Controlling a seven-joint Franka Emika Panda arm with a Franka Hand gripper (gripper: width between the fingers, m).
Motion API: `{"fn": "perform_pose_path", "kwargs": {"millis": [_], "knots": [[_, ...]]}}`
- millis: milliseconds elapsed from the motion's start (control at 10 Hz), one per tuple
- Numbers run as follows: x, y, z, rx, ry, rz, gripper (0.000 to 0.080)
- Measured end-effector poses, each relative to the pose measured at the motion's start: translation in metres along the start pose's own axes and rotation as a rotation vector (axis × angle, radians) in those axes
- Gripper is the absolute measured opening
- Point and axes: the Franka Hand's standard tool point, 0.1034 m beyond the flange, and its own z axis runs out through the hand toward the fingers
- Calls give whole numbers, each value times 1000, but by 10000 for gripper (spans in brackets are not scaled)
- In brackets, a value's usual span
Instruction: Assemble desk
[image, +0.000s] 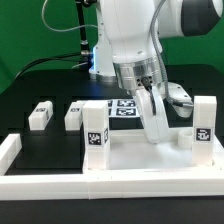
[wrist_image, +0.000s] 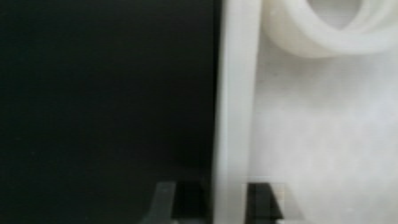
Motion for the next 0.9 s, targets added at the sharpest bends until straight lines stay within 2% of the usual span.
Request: {"fn": "perform_pose_path", "kwargs": {"millis": [500, 900], "knots": [[1, 1, -1, -1, 0, -48, 67], [34, 30, -8, -31, -20, -385, 72]]}}
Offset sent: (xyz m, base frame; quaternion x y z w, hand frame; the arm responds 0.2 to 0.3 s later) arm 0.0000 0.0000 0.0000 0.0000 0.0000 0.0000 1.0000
